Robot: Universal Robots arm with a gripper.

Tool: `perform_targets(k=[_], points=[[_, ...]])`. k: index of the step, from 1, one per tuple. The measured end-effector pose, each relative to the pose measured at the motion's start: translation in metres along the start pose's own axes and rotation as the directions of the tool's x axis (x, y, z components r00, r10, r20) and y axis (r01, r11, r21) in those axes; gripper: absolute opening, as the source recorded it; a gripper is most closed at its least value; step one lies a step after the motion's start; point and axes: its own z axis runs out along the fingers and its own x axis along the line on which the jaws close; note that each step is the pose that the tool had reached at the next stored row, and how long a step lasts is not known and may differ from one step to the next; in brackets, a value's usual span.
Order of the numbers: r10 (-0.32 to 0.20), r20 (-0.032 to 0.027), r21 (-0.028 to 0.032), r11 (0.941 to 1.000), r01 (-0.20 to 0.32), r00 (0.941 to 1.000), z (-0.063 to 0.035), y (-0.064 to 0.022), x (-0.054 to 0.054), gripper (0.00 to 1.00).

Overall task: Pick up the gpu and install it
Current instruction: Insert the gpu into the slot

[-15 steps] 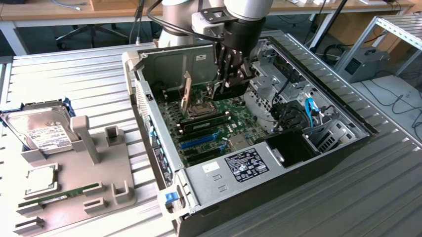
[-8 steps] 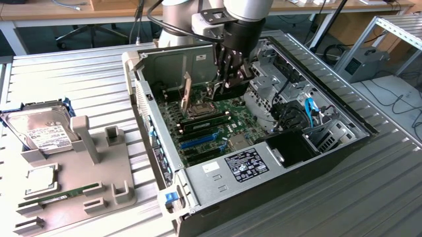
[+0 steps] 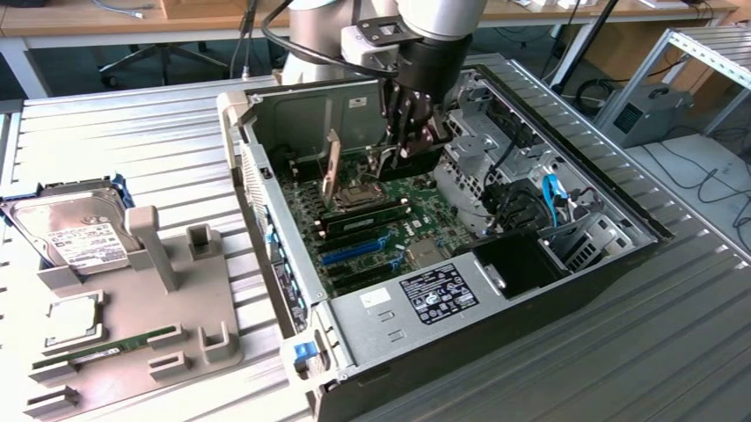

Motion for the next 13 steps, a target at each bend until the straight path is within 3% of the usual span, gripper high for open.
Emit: perform_targets(k=[13], points=[[0.000, 0.0000, 0.0000, 1.0000, 0.000, 1.0000, 0.0027, 0.0003, 0.0007, 0.26]])
